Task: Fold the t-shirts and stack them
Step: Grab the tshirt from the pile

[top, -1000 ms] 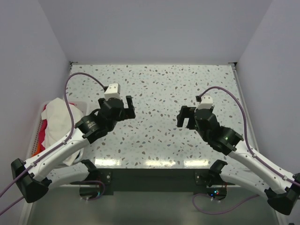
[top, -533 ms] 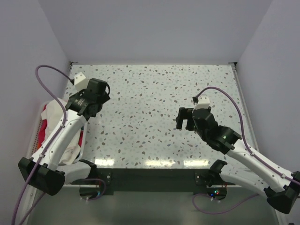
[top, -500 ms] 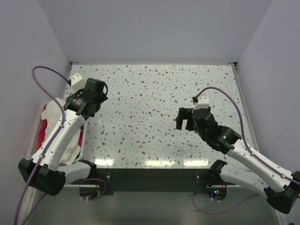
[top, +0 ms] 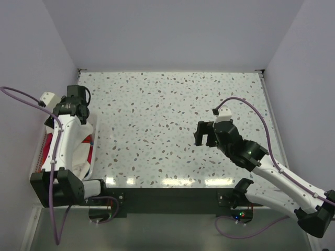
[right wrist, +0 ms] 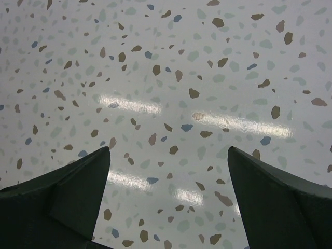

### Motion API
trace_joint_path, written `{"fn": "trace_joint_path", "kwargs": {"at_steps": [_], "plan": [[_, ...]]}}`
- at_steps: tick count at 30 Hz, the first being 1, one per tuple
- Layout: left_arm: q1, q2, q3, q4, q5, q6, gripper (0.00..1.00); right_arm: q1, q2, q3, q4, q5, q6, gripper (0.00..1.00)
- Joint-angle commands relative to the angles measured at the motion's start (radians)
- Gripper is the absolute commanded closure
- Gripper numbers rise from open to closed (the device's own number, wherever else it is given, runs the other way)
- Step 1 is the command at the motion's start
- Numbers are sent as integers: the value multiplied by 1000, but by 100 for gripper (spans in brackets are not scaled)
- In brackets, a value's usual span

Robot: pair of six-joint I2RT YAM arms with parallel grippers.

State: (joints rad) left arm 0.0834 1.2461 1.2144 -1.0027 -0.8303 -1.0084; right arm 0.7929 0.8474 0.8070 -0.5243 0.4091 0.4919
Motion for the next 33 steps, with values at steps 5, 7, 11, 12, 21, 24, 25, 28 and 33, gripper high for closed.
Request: {"fn": "trace_joint_path", "kwargs": {"at_steps": [5,7,11,12,21,24,25,28,33], "plan": [[134,125,-127,133,43,-44,15,0,15,1,-13,-24,-16,1],[157,159,-154,159,68,-38,20,2,12,-2,-13,-32,-16,1],[176,174,-155,170,102,-21,41,2,15,0,-11,-36,-18,1],[177,167,-150,176,103,-12,54,2,15,3,-13,-36,-19,1],[177,-37,-49,246,187,198,100,2,47,21,-11,-59,-27,1],[177,-102,-13,282,259,278,100,2,59,37,-11,-66,-29,1],[177,-131,8,292,313,298,100,2,59,44,-11,-69,-30,1],[174,-180,68,331,428,364,100,2,68,64,-13,-82,-30,1],[158,-198,209,340,598,418,100,2,73,107,-9,-99,-36,2]]}}
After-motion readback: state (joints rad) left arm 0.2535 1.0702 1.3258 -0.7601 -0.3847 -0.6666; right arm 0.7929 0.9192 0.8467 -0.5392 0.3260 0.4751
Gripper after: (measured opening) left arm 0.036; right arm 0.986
